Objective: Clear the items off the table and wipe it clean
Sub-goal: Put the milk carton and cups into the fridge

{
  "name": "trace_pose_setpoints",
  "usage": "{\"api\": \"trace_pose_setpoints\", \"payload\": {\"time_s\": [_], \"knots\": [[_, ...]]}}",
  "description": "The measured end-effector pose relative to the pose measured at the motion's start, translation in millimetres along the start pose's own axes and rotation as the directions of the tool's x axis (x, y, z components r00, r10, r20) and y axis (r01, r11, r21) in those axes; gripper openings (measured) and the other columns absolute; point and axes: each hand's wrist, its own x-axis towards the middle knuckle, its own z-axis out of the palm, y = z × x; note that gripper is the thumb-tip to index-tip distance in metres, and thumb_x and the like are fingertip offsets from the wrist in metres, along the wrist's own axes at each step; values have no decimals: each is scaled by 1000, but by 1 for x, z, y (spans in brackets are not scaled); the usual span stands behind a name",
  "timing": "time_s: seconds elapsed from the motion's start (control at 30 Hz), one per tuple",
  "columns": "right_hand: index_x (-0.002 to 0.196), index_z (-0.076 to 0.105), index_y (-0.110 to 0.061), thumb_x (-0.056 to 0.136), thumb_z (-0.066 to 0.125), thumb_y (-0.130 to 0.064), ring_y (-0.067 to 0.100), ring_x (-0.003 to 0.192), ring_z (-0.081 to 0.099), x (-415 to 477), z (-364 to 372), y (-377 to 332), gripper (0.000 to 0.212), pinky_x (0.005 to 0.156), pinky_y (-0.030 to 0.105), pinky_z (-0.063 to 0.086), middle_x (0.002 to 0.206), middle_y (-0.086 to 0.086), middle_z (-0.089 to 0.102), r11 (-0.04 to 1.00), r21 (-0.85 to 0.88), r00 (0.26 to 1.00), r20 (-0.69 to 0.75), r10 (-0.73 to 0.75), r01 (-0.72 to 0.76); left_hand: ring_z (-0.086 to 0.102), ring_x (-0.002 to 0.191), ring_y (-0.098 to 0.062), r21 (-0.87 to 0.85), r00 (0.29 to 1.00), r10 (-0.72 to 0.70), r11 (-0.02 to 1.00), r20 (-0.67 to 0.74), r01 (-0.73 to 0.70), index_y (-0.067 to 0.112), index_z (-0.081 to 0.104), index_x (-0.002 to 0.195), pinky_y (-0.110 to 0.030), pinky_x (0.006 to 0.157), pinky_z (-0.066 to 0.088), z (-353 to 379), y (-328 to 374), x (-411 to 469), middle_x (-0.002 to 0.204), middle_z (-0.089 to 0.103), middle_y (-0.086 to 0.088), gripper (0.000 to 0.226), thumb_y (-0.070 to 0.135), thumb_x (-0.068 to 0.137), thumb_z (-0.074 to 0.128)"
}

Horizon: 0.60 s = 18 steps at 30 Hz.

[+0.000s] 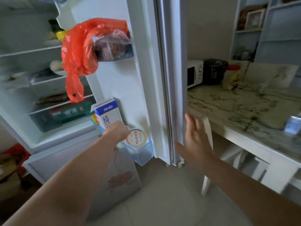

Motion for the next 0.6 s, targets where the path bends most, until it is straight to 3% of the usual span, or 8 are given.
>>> {"api": "trace_pose_setpoints", "payload": {"time_s": [0.17, 0.3, 0.43, 0.6], "knots": [[150, -7, -7, 87, 58, -31, 26, 142, 13, -3, 8, -9, 94, 110, 36, 24, 157, 9, -1, 999, 5, 993, 111, 42, -43, 57, 112, -31, 113, 1000, 15, 993, 16, -16, 15, 59, 107, -36, 94, 43, 14, -3, 8, 117, 63, -10, 23, 25, 87, 56], [150, -9, -8, 88, 58, -30, 24, 143, 14, -3, 12, -13, 94, 110, 34, 25, 158, 7, -6, 998, 27, 991, 124, 51, -55, 54, 114, -28, 203, 999, 34, 979, 8, -35, 20, 54, 97, -38, 100, 32, 19, -4, 11, 116, 63, -8, 10, 20, 88, 50], [150, -7, -9, 88, 58, -31, 26, 142, 18, -1, 13, -11, 93, 109, 36, 27, 158, 7, -3, 997, 28, 992, 109, 65, -68, 54, 114, -26, 310, 999, 42, 950, -14, -35, 16, 61, 107, -47, 109, 25, 21, -3, 10, 112, 63, -6, 24, 15, 87, 47], [150, -6, -10, 90, 57, -31, 26, 142, 17, 1, 14, -3, 90, 109, 38, 27, 158, 8, -1, 993, 59, 991, 93, 100, -106, 57, 103, -28, 161, 997, 21, 987, -78, -8, 14, 66, 101, -42, 99, 32, 16, -5, 4, 106, 65, -8, 21, 17, 89, 49]]}}
